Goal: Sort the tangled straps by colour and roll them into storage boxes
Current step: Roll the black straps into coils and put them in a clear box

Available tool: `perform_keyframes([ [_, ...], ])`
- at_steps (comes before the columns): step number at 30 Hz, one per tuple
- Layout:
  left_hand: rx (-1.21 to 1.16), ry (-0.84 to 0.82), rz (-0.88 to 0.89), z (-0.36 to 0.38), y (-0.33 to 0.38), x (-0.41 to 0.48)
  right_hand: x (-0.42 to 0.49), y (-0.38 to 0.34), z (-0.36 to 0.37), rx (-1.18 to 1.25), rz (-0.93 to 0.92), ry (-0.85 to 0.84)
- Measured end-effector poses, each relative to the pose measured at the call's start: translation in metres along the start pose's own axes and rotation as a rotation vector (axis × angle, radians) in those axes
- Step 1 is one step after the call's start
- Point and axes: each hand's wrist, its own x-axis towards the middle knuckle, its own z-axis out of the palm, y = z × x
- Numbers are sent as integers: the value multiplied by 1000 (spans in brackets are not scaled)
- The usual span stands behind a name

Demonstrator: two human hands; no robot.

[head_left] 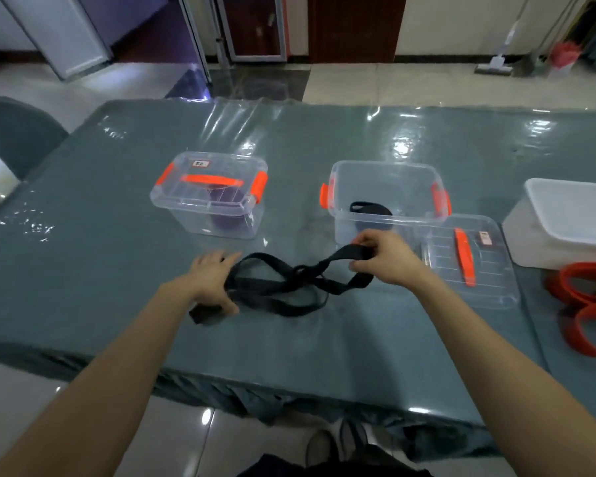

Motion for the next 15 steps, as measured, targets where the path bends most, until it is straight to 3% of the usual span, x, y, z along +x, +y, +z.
perform_keyframes([
  [6,-410,159,210,41,78,19,-11,-17,-18,94,-51,-23],
  [10,-485,210,161,53,115,33,-22,-25,-44,178,-84,24],
  [13,-380,199,130,60,121,47,-28,-3,-50,-41,-105,63],
  [15,-435,180,150,54,116,53,-30,24,-54,-219,-78,74],
])
